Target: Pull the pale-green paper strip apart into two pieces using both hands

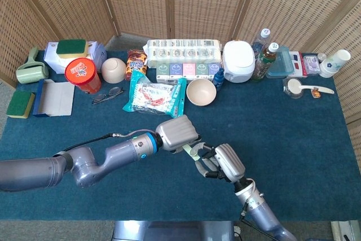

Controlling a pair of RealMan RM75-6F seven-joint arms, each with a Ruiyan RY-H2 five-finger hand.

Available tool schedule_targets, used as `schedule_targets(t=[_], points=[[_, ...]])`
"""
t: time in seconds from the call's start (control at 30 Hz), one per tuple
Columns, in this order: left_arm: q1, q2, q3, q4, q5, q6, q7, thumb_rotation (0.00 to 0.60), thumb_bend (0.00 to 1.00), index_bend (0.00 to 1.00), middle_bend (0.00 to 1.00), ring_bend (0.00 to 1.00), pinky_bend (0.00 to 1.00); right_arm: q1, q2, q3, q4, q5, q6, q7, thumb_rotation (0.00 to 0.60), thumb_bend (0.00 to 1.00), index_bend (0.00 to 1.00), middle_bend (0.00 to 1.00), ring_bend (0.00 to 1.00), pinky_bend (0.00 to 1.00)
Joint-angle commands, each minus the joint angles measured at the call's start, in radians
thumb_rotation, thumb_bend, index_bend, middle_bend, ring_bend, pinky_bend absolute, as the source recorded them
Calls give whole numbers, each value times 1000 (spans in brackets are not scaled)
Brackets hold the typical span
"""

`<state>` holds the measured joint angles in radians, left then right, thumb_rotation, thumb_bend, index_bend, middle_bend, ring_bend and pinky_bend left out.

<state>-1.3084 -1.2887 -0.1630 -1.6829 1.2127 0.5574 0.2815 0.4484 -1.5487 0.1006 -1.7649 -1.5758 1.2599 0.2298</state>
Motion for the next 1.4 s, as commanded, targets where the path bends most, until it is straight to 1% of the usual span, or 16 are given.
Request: schedule_targets(t=[0.03, 0.67, 0.93, 1.4], points=[[-1, 0, 1, -1, 0, 0, -1, 600, 380, 681, 1000, 1000, 1000, 0, -6, 2, 2, 3, 3, -5, 600, 465, 460, 1000, 1000, 1000], [-8, -7, 7, 6, 0, 1, -9, 600, 380, 681, 1000, 1000, 1000, -5, -42, 11, 23, 12, 31, 3, 600, 466, 581, 1000, 1000, 1000], [-11, -7, 7, 6, 1, 2, -12, 600, 380, 681, 1000, 1000, 1000, -4, -50, 12, 29, 6, 40, 3, 600, 466, 608, 1000, 1000, 1000], [-13, -7, 13, 4, 1, 3, -14, 600, 379, 682, 1000, 1000, 1000, -5, -65, 14, 39, 7, 51, 0, 600, 466, 754, 1000, 1000, 1000]])
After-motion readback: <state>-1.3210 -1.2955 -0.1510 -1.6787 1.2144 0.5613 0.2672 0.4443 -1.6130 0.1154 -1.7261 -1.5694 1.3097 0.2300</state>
